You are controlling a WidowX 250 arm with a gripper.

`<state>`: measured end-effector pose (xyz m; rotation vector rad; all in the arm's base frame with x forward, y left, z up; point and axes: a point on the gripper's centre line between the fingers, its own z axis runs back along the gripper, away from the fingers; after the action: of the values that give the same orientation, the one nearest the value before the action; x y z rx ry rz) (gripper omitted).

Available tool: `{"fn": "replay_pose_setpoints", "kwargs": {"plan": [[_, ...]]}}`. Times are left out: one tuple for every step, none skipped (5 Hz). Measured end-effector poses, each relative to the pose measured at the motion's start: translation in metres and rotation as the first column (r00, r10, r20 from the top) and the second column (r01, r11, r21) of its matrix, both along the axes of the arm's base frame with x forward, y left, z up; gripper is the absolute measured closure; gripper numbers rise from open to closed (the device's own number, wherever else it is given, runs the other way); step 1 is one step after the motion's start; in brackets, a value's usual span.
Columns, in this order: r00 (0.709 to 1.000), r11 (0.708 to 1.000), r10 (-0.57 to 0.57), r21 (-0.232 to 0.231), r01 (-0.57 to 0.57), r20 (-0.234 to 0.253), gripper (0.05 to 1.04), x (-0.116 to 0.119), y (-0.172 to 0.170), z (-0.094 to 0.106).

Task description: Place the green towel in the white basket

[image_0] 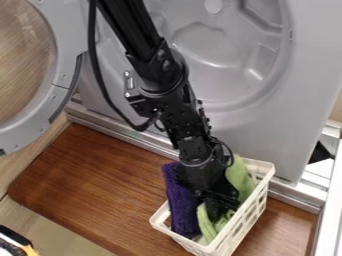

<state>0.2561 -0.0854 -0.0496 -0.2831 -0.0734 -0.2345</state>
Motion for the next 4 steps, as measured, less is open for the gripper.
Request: {"fn": "replay_pose_setpoints", "kwargs": {"plan": [[1.0, 1.0, -0.015, 0.005, 0.015, -0.006, 0.459, -0.004, -0.003, 0.003], [1.0, 1.0, -0.017, -0.005, 0.017, 0.013, 0.191, -0.004, -0.004, 0.015], [0.999, 1.0, 0.005, -0.02, -0.004, 0.053, 0.076, 0.001, 0.0, 0.035], [0.997, 0.999, 0.01, -0.037, -0.007, 0.076, 0.081, 0.003, 0.002, 0.055]]}}
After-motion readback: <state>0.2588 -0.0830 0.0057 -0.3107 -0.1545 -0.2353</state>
